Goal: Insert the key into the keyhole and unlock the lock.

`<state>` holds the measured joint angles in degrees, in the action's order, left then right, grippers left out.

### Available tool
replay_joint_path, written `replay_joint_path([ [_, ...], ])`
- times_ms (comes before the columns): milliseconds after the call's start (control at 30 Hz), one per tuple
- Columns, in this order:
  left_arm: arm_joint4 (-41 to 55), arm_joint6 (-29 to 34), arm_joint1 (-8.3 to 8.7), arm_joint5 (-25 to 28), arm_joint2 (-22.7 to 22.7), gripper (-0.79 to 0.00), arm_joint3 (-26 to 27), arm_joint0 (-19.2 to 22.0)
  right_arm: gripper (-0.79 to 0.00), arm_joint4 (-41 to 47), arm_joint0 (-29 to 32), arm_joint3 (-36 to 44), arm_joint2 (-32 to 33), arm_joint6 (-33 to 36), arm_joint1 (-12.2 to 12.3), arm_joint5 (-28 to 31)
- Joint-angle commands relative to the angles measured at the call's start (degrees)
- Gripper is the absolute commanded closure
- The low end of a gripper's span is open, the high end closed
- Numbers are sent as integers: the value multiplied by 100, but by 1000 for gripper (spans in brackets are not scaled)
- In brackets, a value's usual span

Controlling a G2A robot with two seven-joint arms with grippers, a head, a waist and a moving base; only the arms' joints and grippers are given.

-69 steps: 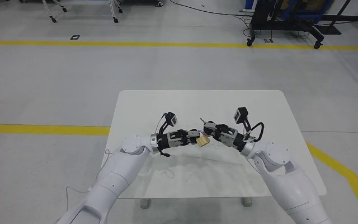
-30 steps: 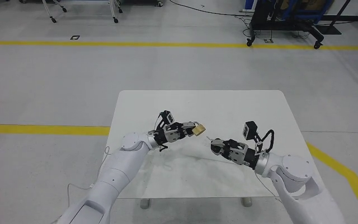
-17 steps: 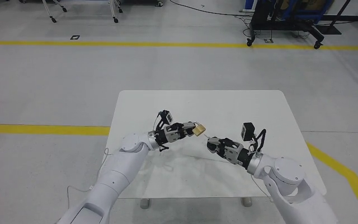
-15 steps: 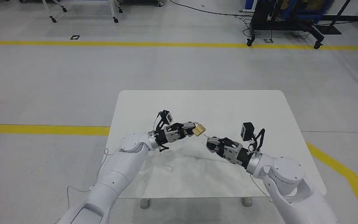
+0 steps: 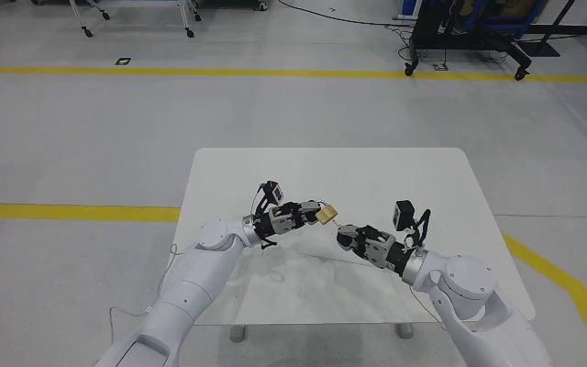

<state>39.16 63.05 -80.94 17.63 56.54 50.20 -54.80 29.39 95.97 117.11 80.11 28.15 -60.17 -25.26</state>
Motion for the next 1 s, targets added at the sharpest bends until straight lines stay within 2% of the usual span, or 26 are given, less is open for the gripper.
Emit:
replay_joint_path([
  [0, 1, -7, -1, 3, 7, 0, 9, -7, 0, -87, 20, 28, 2, -6, 5, 68],
  [267, -33, -49, -4, 6, 23, 0, 33, -25, 0, -380, 34, 60, -141, -189, -6, 269],
  [967, -83, -7, -16, 24, 46, 0, 43, -31, 0, -469, -47, 48, -216, -272, -19, 147],
])
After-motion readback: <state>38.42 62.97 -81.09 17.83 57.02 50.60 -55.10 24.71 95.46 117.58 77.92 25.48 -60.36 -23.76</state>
